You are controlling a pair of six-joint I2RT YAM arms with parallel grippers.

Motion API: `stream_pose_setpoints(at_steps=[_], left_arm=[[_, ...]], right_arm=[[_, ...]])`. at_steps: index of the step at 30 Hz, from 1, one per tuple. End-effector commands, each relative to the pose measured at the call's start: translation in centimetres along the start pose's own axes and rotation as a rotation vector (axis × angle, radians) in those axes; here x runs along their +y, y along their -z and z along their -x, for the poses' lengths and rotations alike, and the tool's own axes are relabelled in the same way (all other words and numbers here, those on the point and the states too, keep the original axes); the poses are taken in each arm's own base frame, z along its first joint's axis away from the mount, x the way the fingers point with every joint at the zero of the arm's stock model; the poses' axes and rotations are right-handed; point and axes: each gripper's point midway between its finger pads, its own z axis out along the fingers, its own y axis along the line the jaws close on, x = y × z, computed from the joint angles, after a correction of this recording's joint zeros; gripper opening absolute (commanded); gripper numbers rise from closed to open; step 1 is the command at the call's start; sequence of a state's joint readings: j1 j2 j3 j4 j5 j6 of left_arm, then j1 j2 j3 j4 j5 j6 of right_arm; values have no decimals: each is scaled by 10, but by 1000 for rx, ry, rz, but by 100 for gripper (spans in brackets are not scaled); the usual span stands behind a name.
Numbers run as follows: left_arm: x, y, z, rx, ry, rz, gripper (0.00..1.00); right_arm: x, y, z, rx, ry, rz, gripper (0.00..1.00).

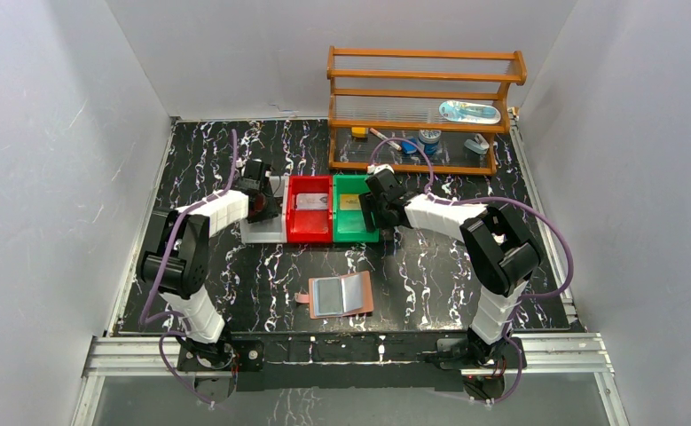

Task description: Take the credit cards out of the card holder

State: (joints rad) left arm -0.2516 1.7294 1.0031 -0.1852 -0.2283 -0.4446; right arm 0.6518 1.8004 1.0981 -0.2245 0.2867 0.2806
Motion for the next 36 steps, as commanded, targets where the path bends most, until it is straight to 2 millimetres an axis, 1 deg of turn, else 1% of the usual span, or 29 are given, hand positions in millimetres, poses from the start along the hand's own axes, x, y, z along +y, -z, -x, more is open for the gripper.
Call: stream_pose_setpoints(at_steps=[1,8,12,20,21,23,27,32,34,36], left_arm=[[6,-11,12,-35,-59,16,34],[-11,-2,20,-72,-84,-92,37],[-16,-1,22,-78,-102,-123,38],[-12,-17,10,-30,-101,-90,38],[-12,-19,10,-32,-102,-86,38],[-11,-22,12,-43,-107,-78,38],[-13,-25,22,-97,-129,-87,38],[-24,-20,35,-149,-152,-145,40],[-25,-16,35,-146,-153,-152,40],[-26,-11,31,-130,-144,-168,41]], right_arm=[[-13,8,16,-52,19,-16,76],[-15,8,15,-61,44,-8,75],[-18,7,13,-61,53,-8,74],[-19,6,12,-55,59,8,75],[-19,12,17,-76,54,12,74],[-18,15,19,-87,59,25,74],[-19,16,18,-92,78,33,74],[-23,14,17,-93,92,24,74],[-25,13,18,-91,91,20,74],[-28,12,20,-92,87,7,74]])
